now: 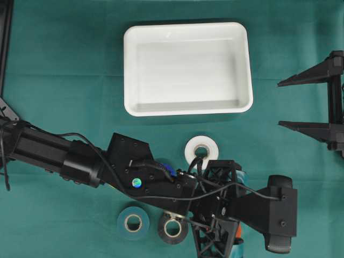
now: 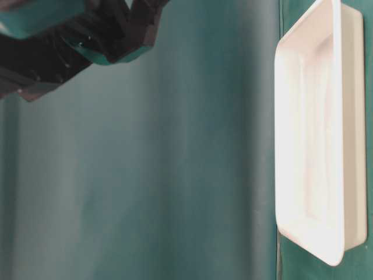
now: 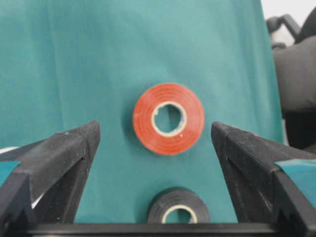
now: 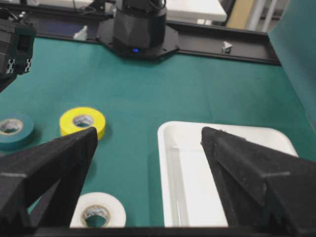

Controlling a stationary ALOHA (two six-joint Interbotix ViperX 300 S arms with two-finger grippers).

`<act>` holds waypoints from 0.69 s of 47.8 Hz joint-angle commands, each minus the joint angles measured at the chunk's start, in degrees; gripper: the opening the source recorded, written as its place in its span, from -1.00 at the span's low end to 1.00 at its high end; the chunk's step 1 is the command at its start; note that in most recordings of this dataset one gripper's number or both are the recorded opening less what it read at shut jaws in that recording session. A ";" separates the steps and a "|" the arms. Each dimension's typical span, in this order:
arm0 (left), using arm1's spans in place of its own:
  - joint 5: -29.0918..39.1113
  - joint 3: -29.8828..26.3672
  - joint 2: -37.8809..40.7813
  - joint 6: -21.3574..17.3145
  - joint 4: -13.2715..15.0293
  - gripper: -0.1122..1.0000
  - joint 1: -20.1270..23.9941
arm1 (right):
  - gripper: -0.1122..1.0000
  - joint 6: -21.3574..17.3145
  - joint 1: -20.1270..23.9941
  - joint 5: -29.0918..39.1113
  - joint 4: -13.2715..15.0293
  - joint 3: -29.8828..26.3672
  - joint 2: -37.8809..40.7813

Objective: Pick up the tape from a random location and place it into the white case.
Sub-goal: 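Lower the left gripper and close it on the orange-red tape roll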

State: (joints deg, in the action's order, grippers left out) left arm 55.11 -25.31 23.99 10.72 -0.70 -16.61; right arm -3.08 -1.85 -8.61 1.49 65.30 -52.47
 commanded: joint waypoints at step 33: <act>-9.76 6.86 -0.62 0.09 -0.18 0.94 0.00 | 0.84 -0.09 -0.09 -0.26 0.09 -1.49 0.44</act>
State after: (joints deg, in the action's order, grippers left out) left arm 47.37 -18.46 24.17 10.72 -0.70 -16.61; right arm -3.08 -1.85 -8.61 1.49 65.39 -52.47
